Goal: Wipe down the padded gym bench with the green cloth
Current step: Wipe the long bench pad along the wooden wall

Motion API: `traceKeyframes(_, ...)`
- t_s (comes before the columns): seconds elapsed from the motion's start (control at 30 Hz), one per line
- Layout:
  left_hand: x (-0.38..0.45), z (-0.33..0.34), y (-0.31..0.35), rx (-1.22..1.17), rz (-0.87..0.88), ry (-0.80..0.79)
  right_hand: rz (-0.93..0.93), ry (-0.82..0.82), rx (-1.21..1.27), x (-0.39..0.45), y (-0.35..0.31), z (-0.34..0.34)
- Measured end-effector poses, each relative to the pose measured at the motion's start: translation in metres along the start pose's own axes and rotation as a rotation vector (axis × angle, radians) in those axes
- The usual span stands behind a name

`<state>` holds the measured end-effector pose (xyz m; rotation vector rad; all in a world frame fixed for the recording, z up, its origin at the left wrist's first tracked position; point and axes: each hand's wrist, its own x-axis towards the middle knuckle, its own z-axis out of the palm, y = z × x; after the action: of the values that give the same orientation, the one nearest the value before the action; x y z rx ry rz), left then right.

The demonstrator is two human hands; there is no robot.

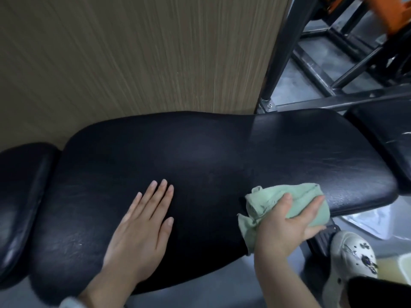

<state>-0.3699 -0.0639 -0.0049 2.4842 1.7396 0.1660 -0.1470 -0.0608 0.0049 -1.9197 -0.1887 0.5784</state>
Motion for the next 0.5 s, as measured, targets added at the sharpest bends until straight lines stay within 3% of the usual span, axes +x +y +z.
traceKeyframes(0.37,0.002,0.004,0.000,-0.017,-0.014,0.040,-0.020,-0.101,0.049,-0.125,0.035,0.020)
traceKeyframes(0.5,0.003,0.002,0.001,-0.033,-0.015,0.042,-0.006,-0.169,0.050,-0.125,0.041,0.018)
